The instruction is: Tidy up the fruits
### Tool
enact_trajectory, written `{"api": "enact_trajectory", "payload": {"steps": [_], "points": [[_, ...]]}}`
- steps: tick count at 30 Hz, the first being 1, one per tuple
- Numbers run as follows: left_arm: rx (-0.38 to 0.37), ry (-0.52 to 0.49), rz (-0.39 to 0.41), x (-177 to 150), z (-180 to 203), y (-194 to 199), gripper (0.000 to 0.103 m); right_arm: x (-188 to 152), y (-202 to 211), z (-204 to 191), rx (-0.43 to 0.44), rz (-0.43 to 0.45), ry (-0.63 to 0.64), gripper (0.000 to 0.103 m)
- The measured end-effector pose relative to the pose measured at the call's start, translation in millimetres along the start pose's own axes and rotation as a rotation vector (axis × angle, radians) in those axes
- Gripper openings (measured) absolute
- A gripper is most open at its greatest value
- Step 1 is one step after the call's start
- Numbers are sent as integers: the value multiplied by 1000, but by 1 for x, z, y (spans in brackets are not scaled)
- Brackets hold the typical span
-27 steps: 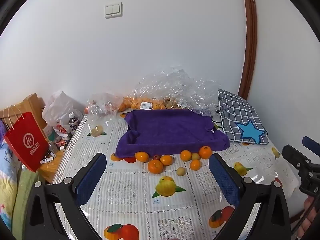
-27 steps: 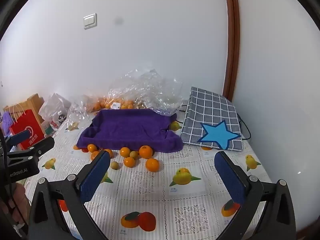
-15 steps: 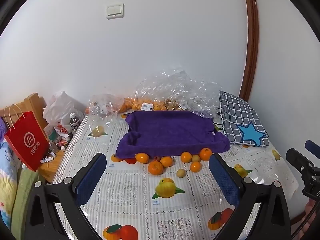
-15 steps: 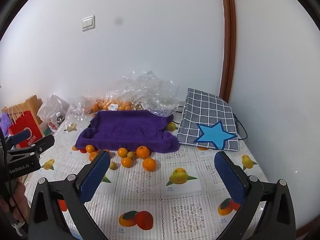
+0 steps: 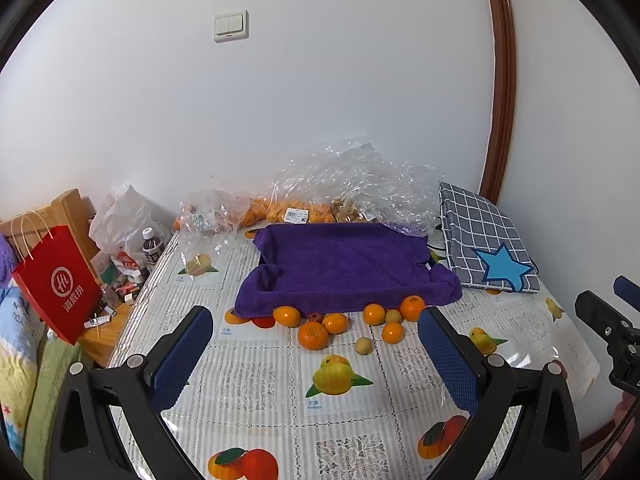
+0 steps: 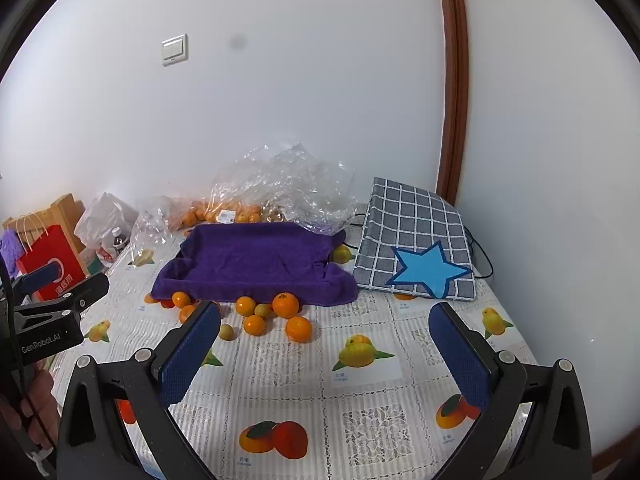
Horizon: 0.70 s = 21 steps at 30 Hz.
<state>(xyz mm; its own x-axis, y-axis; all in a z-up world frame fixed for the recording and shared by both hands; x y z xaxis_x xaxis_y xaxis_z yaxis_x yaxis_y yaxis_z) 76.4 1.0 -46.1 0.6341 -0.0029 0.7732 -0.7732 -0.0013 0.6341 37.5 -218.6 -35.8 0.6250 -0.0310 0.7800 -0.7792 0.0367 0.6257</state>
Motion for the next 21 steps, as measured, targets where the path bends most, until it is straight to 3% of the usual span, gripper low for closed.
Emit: {"api": "enact_trajectory", "payload": {"steps": [21], "points": [[-9,13,-4,0,-4,6,103,1,8,-2,-8,20,17,102]]}}
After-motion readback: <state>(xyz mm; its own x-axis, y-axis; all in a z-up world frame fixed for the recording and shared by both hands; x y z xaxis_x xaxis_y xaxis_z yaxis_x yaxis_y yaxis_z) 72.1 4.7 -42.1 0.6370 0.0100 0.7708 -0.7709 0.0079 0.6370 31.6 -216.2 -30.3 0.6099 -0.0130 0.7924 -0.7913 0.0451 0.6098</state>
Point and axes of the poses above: each gripper's, at about its wrist camera, not at the fingertips, and y roughly against the way its jaws point, z to its right, x to its top, the point moved 9 cm from there along -y, roughly the way its jaws point, and after that the axes turned 6 degrees about -z, right-handed, at the moved point
